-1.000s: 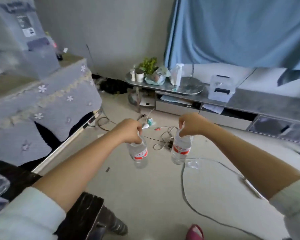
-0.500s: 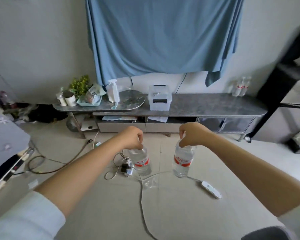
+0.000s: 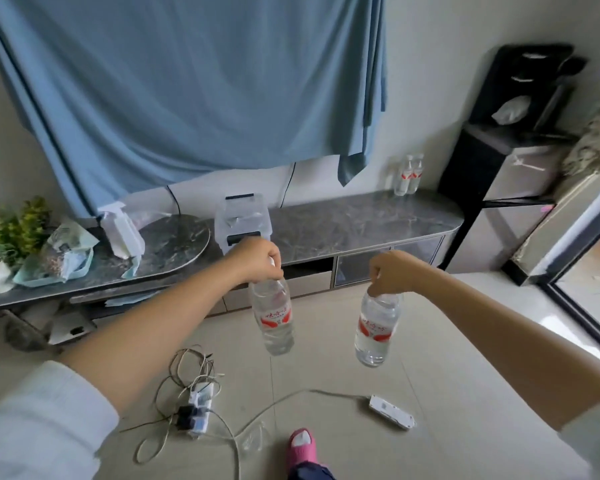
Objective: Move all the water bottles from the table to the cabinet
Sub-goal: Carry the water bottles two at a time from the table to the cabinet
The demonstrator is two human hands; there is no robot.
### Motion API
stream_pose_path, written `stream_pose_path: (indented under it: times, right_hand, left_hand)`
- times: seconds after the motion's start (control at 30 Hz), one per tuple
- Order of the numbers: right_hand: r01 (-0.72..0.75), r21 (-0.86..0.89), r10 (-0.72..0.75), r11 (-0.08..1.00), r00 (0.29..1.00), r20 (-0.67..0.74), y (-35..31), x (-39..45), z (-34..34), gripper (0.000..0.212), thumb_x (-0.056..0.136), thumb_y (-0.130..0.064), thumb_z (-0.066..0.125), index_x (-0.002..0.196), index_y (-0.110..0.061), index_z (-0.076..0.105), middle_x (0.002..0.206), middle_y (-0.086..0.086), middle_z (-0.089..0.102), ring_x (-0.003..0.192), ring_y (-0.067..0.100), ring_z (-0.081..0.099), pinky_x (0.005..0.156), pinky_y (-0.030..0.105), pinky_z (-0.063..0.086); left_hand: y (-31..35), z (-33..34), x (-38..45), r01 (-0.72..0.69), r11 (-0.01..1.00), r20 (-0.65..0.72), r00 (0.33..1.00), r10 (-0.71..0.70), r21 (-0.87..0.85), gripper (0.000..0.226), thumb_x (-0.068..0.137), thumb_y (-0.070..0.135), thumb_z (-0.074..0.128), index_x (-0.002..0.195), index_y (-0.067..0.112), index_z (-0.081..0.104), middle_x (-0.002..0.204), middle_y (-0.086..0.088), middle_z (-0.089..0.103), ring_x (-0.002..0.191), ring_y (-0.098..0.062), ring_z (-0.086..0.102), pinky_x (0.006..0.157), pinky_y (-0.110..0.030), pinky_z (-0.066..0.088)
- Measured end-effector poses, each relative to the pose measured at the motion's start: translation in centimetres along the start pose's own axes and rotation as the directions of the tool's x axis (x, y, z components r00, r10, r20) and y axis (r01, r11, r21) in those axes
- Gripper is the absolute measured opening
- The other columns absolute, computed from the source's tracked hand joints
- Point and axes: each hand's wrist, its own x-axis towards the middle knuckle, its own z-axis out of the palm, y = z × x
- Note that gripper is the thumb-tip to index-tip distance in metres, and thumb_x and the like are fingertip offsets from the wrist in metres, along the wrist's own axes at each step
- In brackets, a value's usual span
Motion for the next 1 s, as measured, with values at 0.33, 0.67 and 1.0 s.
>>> stream_pose_path:
  times: [0.33,0.67,1.0]
  right_hand:
    - [-0.089,-0.074,0.093,0.993,0.994,0.054,6.3,15.2,-7.4,0.009,0.084,-0.02,0.059,0.088,-0.014,0.054,0.074,0.002,0.053,0.064,0.017,0.05,0.047,0.014,0.032]
    - [-0.136,0.091,0.146,0.986,0.983,-0.111,15.8,26.5,-11.1,0.014,0.075,-0.016,0.065,0.087,-0.017,0.059,0.093,-0.001,0.048,0.081,0.017,0.048,0.059,0.023,0.037]
    - [-0.167,0.106,0.178,0.98,0.978,-0.111,28.4,38.4,-15.1,0.035,0.072,-0.015,0.064,0.056,-0.031,0.037,0.089,-0.004,0.05,0.08,0.017,0.048,0.06,0.025,0.038]
  left_hand:
    - [1.2,-3.8,19.8,-0.136,0.987,0.068,0.989,0.131,0.084,0.015,0.082,0.011,0.062,0.094,0.005,0.069,0.1,-0.007,0.063,0.093,-0.023,0.058,0.067,-0.025,0.04]
    - [5.0,-3.5,35.5,-0.195,0.977,0.164,0.97,0.178,0.089,0.017,0.081,0.013,0.065,0.096,0.006,0.071,0.089,0.001,0.054,0.083,-0.014,0.049,0.051,-0.014,0.032]
    - [11.9,-2.2,52.4,-0.241,0.968,0.215,0.951,0.222,0.068,0.009,0.079,0.011,0.063,0.075,0.019,0.065,0.081,0.004,0.054,0.084,-0.012,0.048,0.055,-0.012,0.032]
